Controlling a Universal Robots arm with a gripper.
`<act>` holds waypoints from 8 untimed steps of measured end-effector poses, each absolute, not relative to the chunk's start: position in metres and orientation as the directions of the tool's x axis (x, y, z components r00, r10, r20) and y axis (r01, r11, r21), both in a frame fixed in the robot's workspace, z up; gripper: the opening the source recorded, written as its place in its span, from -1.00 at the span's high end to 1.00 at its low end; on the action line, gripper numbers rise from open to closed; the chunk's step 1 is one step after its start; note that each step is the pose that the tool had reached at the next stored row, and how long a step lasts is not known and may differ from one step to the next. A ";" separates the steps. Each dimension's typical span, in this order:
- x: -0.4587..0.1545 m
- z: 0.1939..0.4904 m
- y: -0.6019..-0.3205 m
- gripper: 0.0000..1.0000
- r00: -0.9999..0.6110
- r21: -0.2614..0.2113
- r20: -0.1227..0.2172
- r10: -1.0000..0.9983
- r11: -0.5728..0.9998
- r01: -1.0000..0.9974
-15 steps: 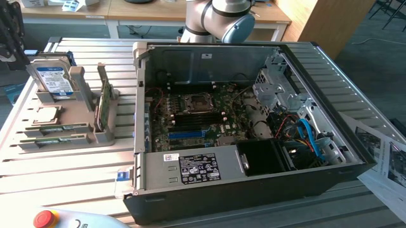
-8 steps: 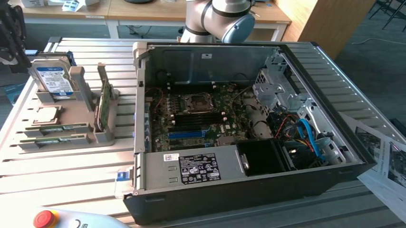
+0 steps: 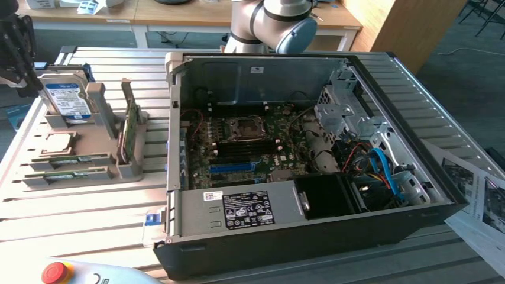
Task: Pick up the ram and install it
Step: 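Pick up the ram and move it above insertion slot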
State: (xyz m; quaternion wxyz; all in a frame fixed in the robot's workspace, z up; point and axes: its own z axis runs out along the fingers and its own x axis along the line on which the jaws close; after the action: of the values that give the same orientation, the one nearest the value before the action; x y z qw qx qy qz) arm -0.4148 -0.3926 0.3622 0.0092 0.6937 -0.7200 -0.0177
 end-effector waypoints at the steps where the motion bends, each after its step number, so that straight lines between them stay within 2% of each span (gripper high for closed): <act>1: -0.415 0.361 -0.393 0.53 -0.037 0.038 -0.011 -0.999 0.037 -0.999; 8: -0.415 0.354 -0.393 0.53 -0.037 0.038 -0.011 -0.999 0.037 -0.999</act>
State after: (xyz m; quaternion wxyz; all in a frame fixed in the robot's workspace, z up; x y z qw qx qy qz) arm -0.4148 -0.3926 0.3536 0.0091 0.6937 -0.7200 -0.0177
